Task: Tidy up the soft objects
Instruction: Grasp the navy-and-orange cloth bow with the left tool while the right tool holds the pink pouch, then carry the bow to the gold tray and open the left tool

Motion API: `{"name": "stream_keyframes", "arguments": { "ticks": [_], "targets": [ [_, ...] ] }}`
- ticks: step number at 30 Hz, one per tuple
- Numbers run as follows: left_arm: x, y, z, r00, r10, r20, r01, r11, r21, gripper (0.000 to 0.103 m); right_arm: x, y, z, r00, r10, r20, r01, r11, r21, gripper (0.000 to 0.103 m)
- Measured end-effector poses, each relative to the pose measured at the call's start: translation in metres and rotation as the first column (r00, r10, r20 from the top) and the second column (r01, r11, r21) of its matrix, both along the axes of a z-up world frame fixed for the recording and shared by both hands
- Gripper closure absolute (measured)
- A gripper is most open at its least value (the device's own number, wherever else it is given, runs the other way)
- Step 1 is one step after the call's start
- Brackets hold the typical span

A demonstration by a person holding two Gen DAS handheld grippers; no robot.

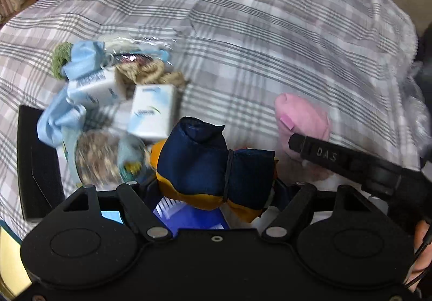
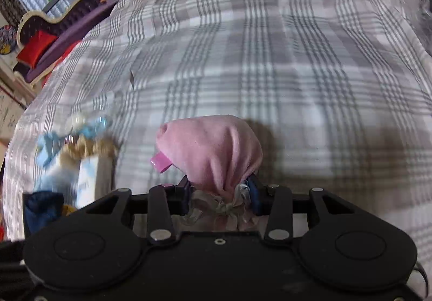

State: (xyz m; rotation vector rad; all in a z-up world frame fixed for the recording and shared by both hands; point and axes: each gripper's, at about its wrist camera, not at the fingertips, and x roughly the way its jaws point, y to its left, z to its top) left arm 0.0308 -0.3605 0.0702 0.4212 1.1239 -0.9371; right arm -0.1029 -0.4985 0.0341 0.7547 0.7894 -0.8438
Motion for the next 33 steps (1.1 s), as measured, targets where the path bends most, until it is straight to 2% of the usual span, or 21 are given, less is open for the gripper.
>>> {"name": "stream_keyframes", "arguments": {
  "ticks": [6,12,20,27,30,33],
  "targets": [
    [-0.031,0.019,0.013,1.000,-0.025,-0.012,0.025,0.999,-0.020,0.031,-0.034,0.035,0.017,0.998,0.046,-0.045,-0.048,0.997,-0.061,0.063],
    [-0.058,0.048,0.015,0.997,-0.051,-0.050,0.050,0.999,-0.016,0.031,-0.061,0.062,0.024,0.992,0.096,-0.086,-0.099,0.994,-0.042,0.064],
    [-0.075,0.097,0.009,0.996,-0.005,-0.085,0.005,1.000,-0.003,0.031,-0.075,0.111,0.037,0.969,0.201,-0.141,-0.215,0.972,-0.095,0.064],
    [-0.073,0.154,0.005,0.992,0.073,-0.105,-0.075,0.997,-0.007,0.031,-0.069,0.169,0.053,0.932,0.294,-0.213,-0.336,0.920,-0.202,0.064],
    [-0.066,0.182,-0.001,0.984,0.134,-0.118,-0.135,0.991,0.000,0.031,-0.059,0.193,0.057,0.905,0.376,-0.199,-0.410,0.896,-0.173,0.064],
    [-0.055,0.209,-0.008,0.971,0.214,-0.110,-0.214,0.977,0.018,0.032,-0.044,0.219,0.055,0.863,0.471,-0.185,-0.497,0.858,-0.132,0.064]
  ]
}}
